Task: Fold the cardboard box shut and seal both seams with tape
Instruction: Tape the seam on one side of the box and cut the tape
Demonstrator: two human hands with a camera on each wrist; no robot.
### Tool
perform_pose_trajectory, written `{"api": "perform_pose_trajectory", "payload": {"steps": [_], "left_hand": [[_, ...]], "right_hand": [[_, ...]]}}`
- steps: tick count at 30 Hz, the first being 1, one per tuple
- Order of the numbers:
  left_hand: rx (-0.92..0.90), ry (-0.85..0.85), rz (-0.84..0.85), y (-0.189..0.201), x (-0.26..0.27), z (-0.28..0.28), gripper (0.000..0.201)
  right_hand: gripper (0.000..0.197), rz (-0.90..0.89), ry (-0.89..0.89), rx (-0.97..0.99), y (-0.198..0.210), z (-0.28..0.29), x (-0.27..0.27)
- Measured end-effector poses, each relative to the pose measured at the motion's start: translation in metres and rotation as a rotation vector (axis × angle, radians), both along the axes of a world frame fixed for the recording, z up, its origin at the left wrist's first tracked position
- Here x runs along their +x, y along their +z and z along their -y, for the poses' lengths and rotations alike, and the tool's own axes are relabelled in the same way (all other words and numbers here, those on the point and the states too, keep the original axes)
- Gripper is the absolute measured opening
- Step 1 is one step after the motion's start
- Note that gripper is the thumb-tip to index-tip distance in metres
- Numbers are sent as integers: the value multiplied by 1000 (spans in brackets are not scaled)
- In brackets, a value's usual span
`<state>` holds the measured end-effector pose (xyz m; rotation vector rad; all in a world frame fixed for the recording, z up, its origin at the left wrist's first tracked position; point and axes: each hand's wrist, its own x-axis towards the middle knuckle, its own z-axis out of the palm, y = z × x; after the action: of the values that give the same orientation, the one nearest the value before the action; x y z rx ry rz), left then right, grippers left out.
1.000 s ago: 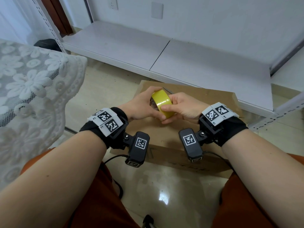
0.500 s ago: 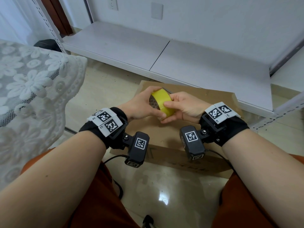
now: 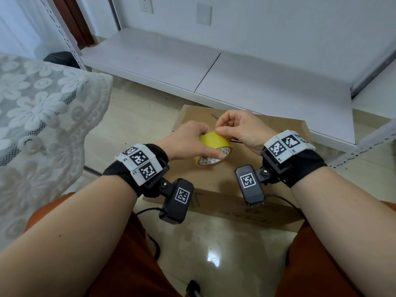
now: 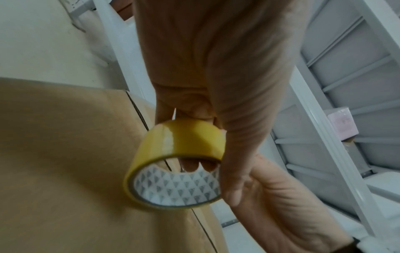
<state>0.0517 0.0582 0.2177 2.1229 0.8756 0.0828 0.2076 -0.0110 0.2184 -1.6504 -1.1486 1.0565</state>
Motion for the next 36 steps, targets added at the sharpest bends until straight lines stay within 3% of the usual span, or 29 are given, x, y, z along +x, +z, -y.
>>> {"api": "perform_pose_trajectory", "payload": {"steps": [4, 12, 17, 23, 32, 36], "left_hand": [[150, 163, 22, 3, 1, -5, 45], [231, 334, -7, -4, 1, -7, 44], [264, 317, -31, -8, 2, -4, 33], [350, 256, -37, -12, 2, 1, 38], [358, 271, 32, -13, 2, 2, 43], [280, 276, 77, -12, 3, -2, 47]], "right_hand": [[8, 125, -103, 39, -3, -3, -2], [22, 291, -11, 57, -7, -7, -19], [13, 329, -118, 62, -8, -6, -25], [8, 263, -116, -2, -4, -3, -18], [18, 346, 23, -54, -8, -6, -21], [24, 347, -58, 16, -10, -7, -25]]}}
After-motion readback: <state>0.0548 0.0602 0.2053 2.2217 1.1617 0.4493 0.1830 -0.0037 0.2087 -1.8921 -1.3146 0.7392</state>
